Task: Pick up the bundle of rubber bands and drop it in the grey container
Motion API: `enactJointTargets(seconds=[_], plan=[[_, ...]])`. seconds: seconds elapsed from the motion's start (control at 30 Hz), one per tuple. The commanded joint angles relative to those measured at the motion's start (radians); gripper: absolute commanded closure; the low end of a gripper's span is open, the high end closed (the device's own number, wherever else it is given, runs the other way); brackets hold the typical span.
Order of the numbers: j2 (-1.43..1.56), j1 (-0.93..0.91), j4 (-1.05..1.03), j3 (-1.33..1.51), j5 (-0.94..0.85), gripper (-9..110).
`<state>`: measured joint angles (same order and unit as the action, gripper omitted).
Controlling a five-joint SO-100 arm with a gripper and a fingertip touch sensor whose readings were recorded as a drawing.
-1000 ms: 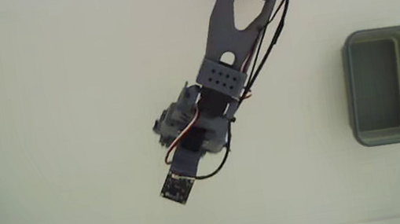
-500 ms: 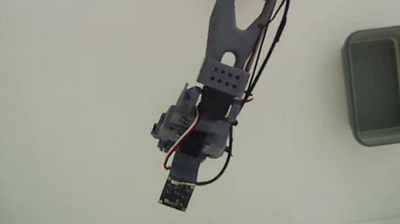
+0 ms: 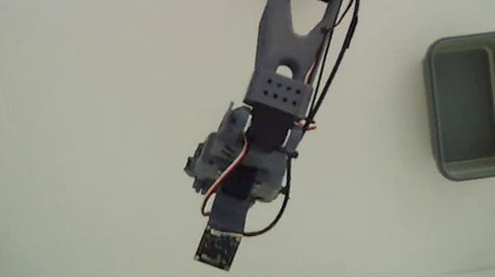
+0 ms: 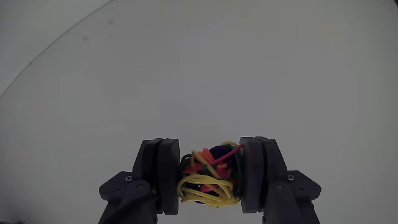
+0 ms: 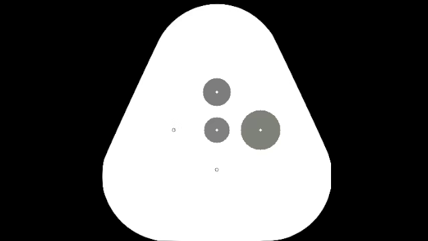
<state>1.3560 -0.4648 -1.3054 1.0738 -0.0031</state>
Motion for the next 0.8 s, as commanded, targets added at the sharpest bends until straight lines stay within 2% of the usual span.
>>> enactJointTargets(seconds=[0.0,0.37,0.77], plan=[[0.018,-0.021,-0.039,-0.095,0.003,46],[-0.04,-0.021,-0.169,-0.283,0.003,46],[-0.042,-0.021,-0.172,-0.288,0.003,46]])
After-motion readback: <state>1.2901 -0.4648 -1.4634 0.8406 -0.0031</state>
